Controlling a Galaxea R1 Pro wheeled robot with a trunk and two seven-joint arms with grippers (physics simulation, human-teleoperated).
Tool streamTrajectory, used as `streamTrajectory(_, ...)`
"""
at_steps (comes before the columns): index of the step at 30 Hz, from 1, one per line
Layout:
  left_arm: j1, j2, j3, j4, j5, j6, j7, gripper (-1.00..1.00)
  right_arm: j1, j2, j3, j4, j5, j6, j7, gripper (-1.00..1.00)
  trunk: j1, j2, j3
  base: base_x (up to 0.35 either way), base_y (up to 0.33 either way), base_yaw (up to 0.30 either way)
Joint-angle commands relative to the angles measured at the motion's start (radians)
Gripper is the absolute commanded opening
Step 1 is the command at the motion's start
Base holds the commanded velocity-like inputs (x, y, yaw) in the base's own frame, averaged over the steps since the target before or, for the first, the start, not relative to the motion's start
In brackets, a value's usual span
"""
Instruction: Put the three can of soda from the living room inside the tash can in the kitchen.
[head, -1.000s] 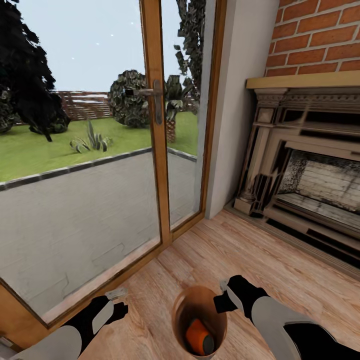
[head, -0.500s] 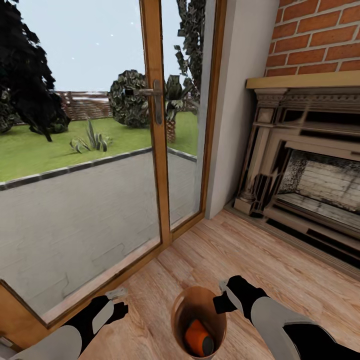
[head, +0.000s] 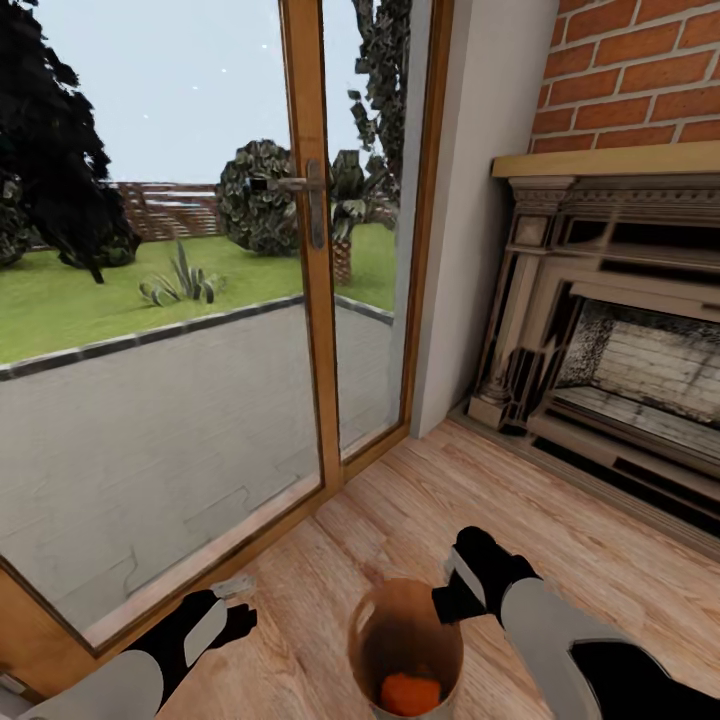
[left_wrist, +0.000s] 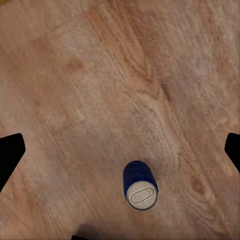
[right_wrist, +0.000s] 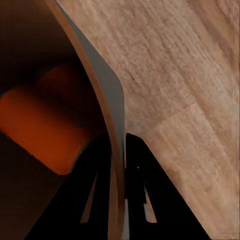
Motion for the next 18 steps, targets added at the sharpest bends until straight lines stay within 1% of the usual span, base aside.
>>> streamTrajectory(1, 0.000, 0.000, 0.000, 0.001, 0.001, 0.000, 0.000, 1.00, -0.004, -0.001, -0.013, -0.085, -0.025, 0.051, 0.007, -1.00, 0.000, 0.000, 0.000, 0.000, 0.000, 0.000)
streamTrajectory(2, 0.000, 0.000, 0.001, 0.002, 0.001, 0.001, 0.000, 1.00, -0.005, 0.000, -0.014, -0.125, -0.025, 0.069, 0.007, -1.00, 0.000, 0.000, 0.000, 0.000, 0.000, 0.000)
streamTrajectory(3, 0.000, 0.000, 0.001, 0.002, 0.001, 0.001, 0.001, 1.00, -0.005, -0.001, -0.014, -0.199, -0.025, 0.095, 0.007, -1.00, 0.000, 0.000, 0.000, 0.000, 0.000, 0.000)
streamTrajectory(5, 0.000, 0.000, 0.001, 0.002, 0.001, 0.001, 0.003, 1.00, -0.006, -0.003, -0.016, -0.261, -0.024, 0.101, 0.007, -1.00, 0.000, 0.000, 0.000, 0.000, 0.000, 0.000)
streamTrajectory(6, 0.000, 0.000, 0.000, 0.002, 0.001, 0.001, 0.005, 1.00, -0.006, -0.007, -0.025, -0.310, -0.025, 0.101, 0.007, -1.00, 0.000, 0.000, 0.000, 0.000, 0.000, 0.000)
streamTrajectory(8, 0.000, -0.001, 0.000, 0.002, 0.001, 0.001, 0.008, 1.00, -0.006, -0.019, -0.053, -0.346, -0.025, 0.101, 0.007, -1.00, 0.000, 0.000, 0.000, 0.000, 0.000, 0.000)
streamTrajectory(9, 0.000, -0.001, 0.000, 0.003, 0.001, 0.001, 0.010, 1.00, -0.008, -0.030, -0.091, -0.370, -0.024, 0.101, 0.007, -1.00, 0.000, 0.000, 0.000, 0.000, 0.000, 0.000)
streamTrajectory(10, 0.000, -0.001, 0.000, 0.003, 0.001, 0.001, 0.011, 1.00, -0.010, -0.033, -0.108, -0.377, -0.023, 0.101, 0.007, -1.00, 0.000, 0.000, 0.000, 0.000, 0.000, 0.000)
streamTrajectory(11, 0.000, -0.001, 0.000, 0.003, 0.001, 0.000, 0.012, 1.00, -0.021, -0.037, -0.134, -0.381, -0.021, 0.101, 0.007, -1.00, 0.000, 0.000, 0.000, 0.000, 0.000, 0.000)
streamTrajectory(12, 0.000, -0.001, 0.000, 0.003, 0.001, 0.000, 0.012, 1.00, -0.032, -0.039, -0.143, -0.374, -0.021, 0.101, 0.007, -1.00, 0.000, 0.000, 0.000, 0.000, 0.000, 0.000)
streamTrajectory(13, 0.000, -0.001, 0.000, 0.003, 0.001, 0.000, 0.013, 1.00, -0.060, -0.045, -0.159, -0.344, -0.020, 0.101, 0.007, -1.00, 0.000, 0.000, 0.000, 0.000, 0.000, 0.000)
streamTrajectory(15, 0.000, -0.001, 0.000, 0.003, 0.001, 0.000, 0.013, 1.00, -0.091, -0.050, -0.171, -0.297, -0.020, 0.101, 0.006, -1.00, 0.000, 0.000, 0.000, 0.000, 0.000, 0.000)
streamTrajectory(16, 0.000, -0.001, 0.000, 0.003, 0.001, 0.000, 0.013, 1.00, -0.126, -0.058, -0.180, -0.245, -0.020, 0.101, 0.007, -1.00, 0.000, 0.000, 0.000, 0.000, 0.000, 0.000)
streamTrajectory(17, 0.000, -0.001, 0.000, 0.003, 0.001, 0.000, 0.013, 1.00, -0.143, -0.063, -0.184, -0.219, -0.020, 0.101, 0.007, -1.00, 0.000, 0.000, 0.000, 0.000, 0.000, 0.000)
streamTrajectory(18, 0.000, -0.001, 0.000, 0.004, 0.001, 0.000, 0.012, 1.00, -0.182, -0.077, -0.199, -0.161, -0.020, 0.101, 0.007, -1.00, 0.000, 0.000, 0.000, 0.000, 0.000, 0.000)
